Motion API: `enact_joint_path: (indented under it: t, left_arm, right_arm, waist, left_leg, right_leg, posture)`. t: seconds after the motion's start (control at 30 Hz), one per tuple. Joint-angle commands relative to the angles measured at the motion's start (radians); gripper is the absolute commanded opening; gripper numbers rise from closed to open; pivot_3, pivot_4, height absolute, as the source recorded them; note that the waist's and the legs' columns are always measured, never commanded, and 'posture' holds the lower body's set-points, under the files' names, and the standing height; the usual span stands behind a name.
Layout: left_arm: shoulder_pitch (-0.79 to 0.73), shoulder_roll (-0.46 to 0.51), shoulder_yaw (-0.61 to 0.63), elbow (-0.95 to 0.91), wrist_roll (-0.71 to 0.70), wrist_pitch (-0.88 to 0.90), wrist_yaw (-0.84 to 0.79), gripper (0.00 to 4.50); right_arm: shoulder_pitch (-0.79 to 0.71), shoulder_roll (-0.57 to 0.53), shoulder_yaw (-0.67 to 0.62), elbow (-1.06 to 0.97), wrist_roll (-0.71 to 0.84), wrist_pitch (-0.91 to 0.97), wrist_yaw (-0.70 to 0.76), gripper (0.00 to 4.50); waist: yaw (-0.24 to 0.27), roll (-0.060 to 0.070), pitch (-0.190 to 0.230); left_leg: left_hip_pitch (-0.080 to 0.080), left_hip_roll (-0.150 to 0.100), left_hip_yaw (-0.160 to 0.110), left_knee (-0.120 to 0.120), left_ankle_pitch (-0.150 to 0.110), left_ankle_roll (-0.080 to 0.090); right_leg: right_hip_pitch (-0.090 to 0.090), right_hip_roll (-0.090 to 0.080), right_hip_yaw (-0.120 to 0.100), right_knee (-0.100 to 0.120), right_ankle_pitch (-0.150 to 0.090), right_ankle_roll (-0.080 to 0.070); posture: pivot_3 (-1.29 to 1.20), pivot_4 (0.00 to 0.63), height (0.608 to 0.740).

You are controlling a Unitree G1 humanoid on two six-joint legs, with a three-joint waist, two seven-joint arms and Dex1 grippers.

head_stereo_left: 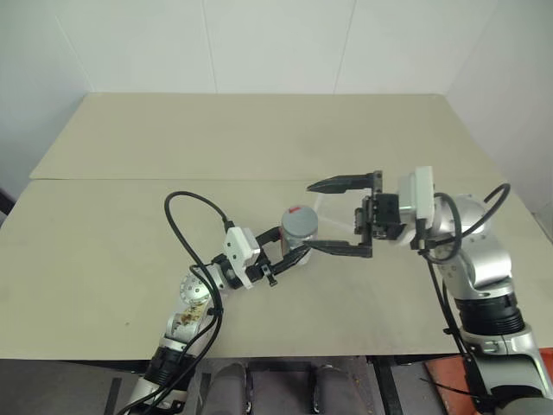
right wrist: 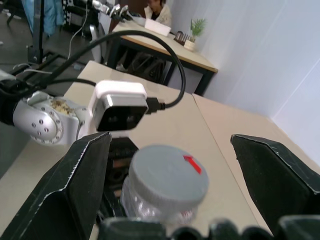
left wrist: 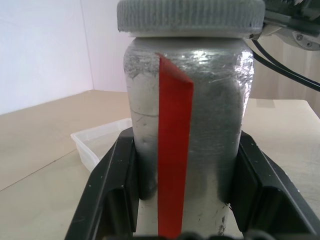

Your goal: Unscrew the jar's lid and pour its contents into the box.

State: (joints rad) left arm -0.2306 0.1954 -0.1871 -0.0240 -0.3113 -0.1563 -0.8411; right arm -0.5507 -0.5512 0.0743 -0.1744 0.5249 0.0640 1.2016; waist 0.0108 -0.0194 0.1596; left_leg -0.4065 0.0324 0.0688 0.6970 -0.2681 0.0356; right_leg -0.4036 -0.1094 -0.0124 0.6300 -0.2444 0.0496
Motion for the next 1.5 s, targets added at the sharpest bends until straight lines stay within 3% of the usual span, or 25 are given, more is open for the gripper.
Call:
enact_joint_path:
  t: [0.03,0.47,1.5]
  left_arm:
    - [-0.007,-0.004,-0.007,-0.026,0.006,-0.028,0.000,1.97]
    - [-0.005,-0.009,-0.009,-0.026,0.013,-0.038,0.012,1.97]
    - [-0.003,0.005,-0.008,-0.020,0.004,-0.040,0.002,1.97]
  right_arm:
    - [-0.026,0.034,0.013,-0.029,-0.032,-0.014,-0.044,4.46]
    - [-0.072,0.094,0.039,0.037,-0.121,-0.036,-0.072,4.46]
    - [-0.014,-0.027,-0.039,0.054,-0.116,-0.031,-0.087,4.46]
  waist:
    - [0.000,0.000,0.000]
    - [0.001,0.000,0.000]
    - [0.001,0.000,0.000]
  left_leg:
    - [0.000,0.000,0.000,0.000,0.000,0.000]
    - [0.000,0.000,0.000,0.000,0.000,0.000]
    - [0.000,0.000,0.000,0.000,0.000,0.000]
  right_leg:
    - [0.000,0.000,0.000,0.000,0.000,0.000]
    - [0.000,0.000,0.000,0.000,0.000,0.000]
    - [0.000,0.000,0.000,0.000,0.000,0.000]
  posture:
    - [0.00,0.150,0.740]
    - [0.00,0.150,0.740]
    - [0.00,0.150,0.740]
